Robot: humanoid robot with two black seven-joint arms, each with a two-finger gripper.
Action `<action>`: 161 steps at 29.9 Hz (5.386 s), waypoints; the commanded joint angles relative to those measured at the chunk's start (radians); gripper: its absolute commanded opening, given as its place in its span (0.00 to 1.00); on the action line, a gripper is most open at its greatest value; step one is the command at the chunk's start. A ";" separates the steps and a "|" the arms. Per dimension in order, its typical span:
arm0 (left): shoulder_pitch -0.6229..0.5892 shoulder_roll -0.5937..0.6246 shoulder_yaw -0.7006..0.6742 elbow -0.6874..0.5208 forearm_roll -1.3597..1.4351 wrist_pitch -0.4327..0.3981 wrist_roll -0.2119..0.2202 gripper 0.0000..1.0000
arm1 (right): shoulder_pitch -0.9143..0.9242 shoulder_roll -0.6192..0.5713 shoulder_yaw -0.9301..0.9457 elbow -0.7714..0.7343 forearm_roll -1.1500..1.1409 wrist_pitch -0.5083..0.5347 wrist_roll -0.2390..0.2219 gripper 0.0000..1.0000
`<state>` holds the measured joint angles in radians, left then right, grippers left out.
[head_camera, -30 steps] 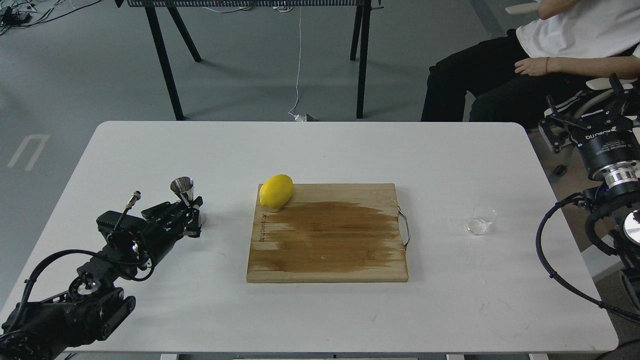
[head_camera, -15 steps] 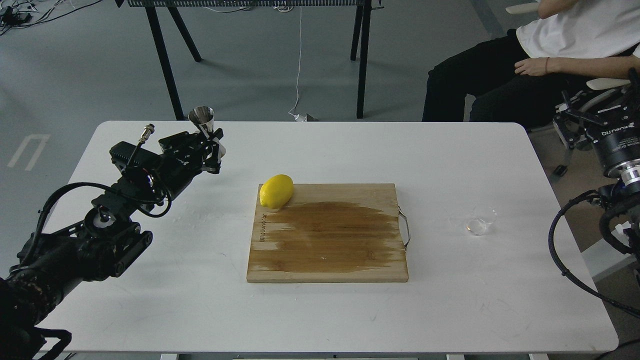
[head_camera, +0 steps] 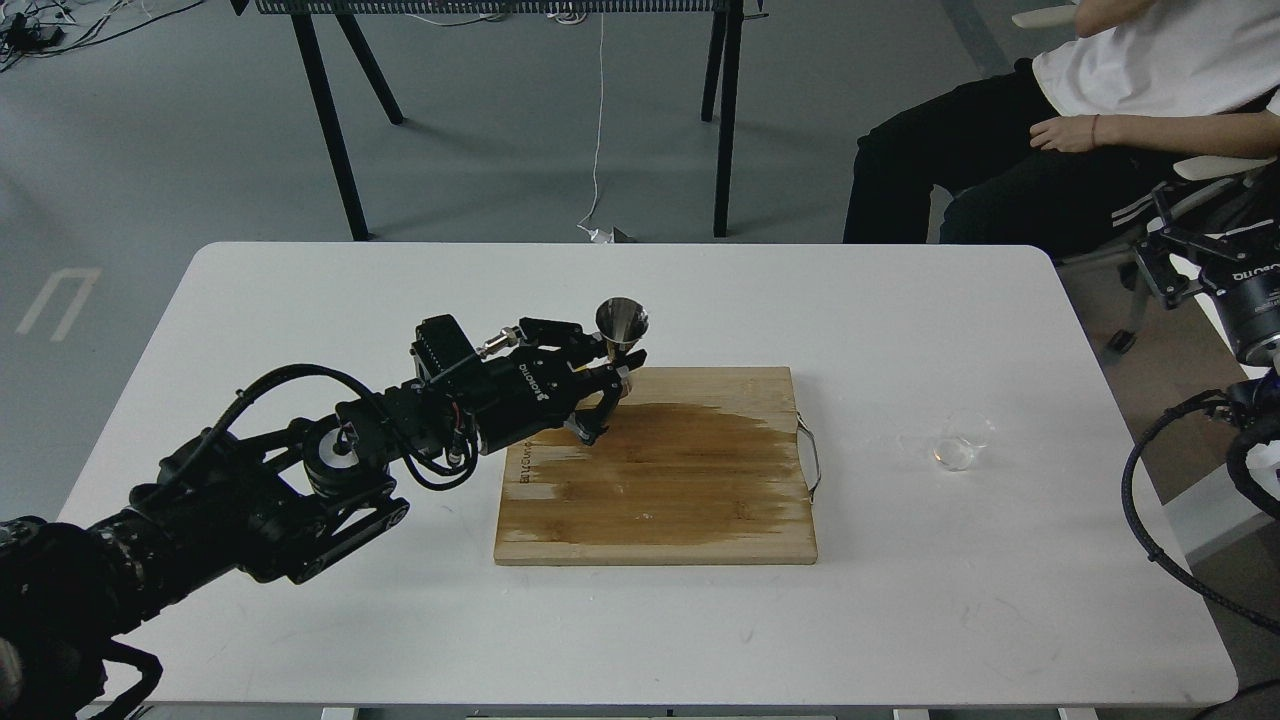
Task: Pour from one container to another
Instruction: 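Lift the jigger with the left gripper and carry it over the cutting board, then lower and tilt the jigger onto the board beside the lemon, then open the left gripper and retract the left arm away from the board, then move the right gripper forward toward the cutting board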
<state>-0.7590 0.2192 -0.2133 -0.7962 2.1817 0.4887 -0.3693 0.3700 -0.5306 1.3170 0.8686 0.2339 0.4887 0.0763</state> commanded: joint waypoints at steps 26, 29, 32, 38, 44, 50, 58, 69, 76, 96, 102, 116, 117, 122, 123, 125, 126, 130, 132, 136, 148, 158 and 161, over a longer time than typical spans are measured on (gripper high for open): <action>0.013 -0.219 0.161 0.230 0.000 0.000 0.101 0.18 | -0.028 -0.012 0.019 -0.003 -0.001 0.000 0.000 1.00; 0.018 -0.219 0.160 0.249 0.000 0.000 0.110 0.20 | -0.028 -0.012 0.019 -0.007 -0.001 0.000 0.000 1.00; 0.026 -0.219 0.158 0.253 0.000 0.000 0.113 0.22 | -0.028 -0.011 0.019 -0.007 -0.001 0.000 0.000 1.00; 0.036 -0.219 0.147 0.253 0.000 0.000 0.147 0.26 | -0.026 -0.012 0.021 -0.007 -0.001 0.000 -0.001 1.00; 0.038 -0.219 0.146 0.253 0.000 0.000 0.179 0.28 | -0.026 -0.012 0.022 -0.007 -0.001 0.000 -0.001 1.00; 0.038 -0.219 0.147 0.252 0.000 0.000 0.178 0.30 | -0.026 -0.012 0.021 -0.007 -0.001 0.000 -0.001 1.00; 0.038 -0.219 0.146 0.247 0.000 0.000 0.178 0.51 | -0.028 -0.012 0.021 -0.008 -0.001 0.000 -0.001 1.00; 0.036 -0.219 0.150 0.246 0.000 0.000 0.168 0.65 | -0.028 -0.012 0.021 -0.008 -0.001 0.000 -0.001 1.00; 0.052 -0.219 0.160 0.242 0.000 0.000 0.164 0.70 | -0.028 -0.012 0.021 -0.008 -0.001 0.000 -0.001 1.00; 0.061 -0.113 0.149 0.166 0.000 0.000 0.119 0.73 | -0.028 -0.012 0.022 -0.025 -0.001 0.000 -0.001 1.00; 0.081 -0.054 0.150 0.100 0.000 0.000 0.119 0.75 | -0.029 -0.031 0.021 -0.033 -0.001 0.000 -0.003 1.00; 0.147 0.245 0.074 -0.220 0.000 0.000 0.119 0.81 | -0.037 -0.032 0.027 -0.052 0.001 0.000 -0.001 1.00; 0.148 0.284 0.071 -0.260 0.000 0.000 0.119 0.81 | -0.036 -0.032 0.034 -0.065 0.001 0.000 0.000 1.00; 0.145 0.449 0.052 -0.403 -0.172 0.000 0.107 0.85 | -0.036 -0.040 0.051 -0.088 -0.001 0.000 0.000 1.00; 0.144 0.468 0.043 -0.411 -0.239 0.000 0.093 0.85 | -0.036 -0.049 0.050 -0.085 -0.001 0.000 0.000 1.00; 0.141 0.488 0.011 -0.414 -0.424 0.000 0.041 0.86 | -0.042 -0.078 0.044 -0.080 -0.002 0.000 -0.001 1.00; 0.139 0.490 -0.010 -0.414 -0.516 0.000 0.011 0.87 | -0.048 -0.089 0.044 -0.086 -0.002 0.000 -0.001 1.00; 0.133 0.485 -0.130 -0.414 -0.921 -0.114 -0.119 0.97 | -0.060 -0.094 0.045 -0.138 -0.002 0.000 -0.004 1.00; 0.135 0.474 -0.229 -0.413 -1.079 -0.203 -0.119 0.98 | -0.060 -0.094 0.042 -0.154 0.001 0.000 -0.018 1.00; 0.142 0.430 -0.386 -0.399 -1.340 -0.372 -0.119 1.00 | -0.114 -0.083 0.030 -0.126 0.012 0.000 -0.047 1.00; 0.147 0.283 -0.540 -0.196 -2.138 -0.737 -0.119 1.00 | -0.534 -0.088 0.021 0.386 0.274 0.000 -0.082 1.00; 0.138 0.276 -0.552 -0.097 -2.349 -0.754 -0.017 1.00 | -0.622 0.095 0.031 0.556 0.295 -0.375 -0.078 1.00; 0.138 0.276 -0.575 -0.097 -2.349 -0.754 -0.013 1.00 | -0.582 0.106 0.021 0.541 0.294 -0.487 -0.078 1.00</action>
<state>-0.6201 0.4955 -0.7706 -0.8951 -0.1603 -0.2646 -0.3910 -0.2467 -0.4429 1.3447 1.4242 0.5312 0.1131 -0.0020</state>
